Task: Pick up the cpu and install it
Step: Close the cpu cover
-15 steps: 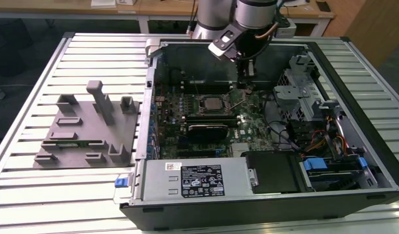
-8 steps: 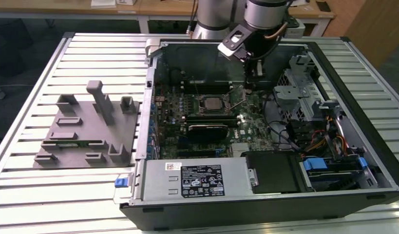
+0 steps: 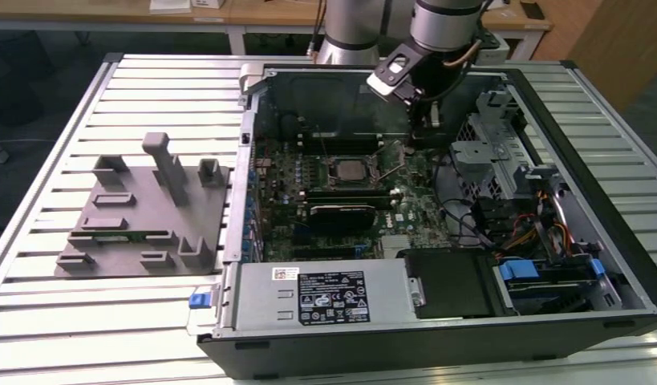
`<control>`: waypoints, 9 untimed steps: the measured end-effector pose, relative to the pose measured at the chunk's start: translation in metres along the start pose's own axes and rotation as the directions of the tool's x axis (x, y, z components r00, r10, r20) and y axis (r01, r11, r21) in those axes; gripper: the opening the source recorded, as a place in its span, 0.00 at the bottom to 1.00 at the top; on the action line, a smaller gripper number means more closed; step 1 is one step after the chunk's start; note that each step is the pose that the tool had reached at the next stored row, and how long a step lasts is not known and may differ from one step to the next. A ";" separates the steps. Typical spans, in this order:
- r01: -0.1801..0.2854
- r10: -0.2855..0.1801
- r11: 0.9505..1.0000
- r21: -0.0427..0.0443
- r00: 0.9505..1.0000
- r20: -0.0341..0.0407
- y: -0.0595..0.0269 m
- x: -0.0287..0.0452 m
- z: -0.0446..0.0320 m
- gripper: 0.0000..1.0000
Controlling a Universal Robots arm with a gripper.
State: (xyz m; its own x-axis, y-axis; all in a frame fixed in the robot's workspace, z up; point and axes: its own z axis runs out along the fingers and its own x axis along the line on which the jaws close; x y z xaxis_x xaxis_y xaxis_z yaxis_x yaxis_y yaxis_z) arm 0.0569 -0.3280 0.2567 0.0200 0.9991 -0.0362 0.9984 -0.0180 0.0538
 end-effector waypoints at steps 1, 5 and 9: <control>0.000 0.000 1.000 0.000 1.000 0.000 0.0002 0.0001 0.0015 0.11; 0.000 0.000 1.000 0.000 1.000 0.000 0.0003 0.0003 0.0084 0.11; 0.000 0.000 1.000 0.000 1.000 0.000 0.0000 0.0006 0.0148 0.11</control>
State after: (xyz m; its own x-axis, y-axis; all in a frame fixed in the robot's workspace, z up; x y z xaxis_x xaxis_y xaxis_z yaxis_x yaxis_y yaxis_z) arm 0.0577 -0.3280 0.2419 0.0200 0.9991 -0.0365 0.9984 -0.0180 0.0537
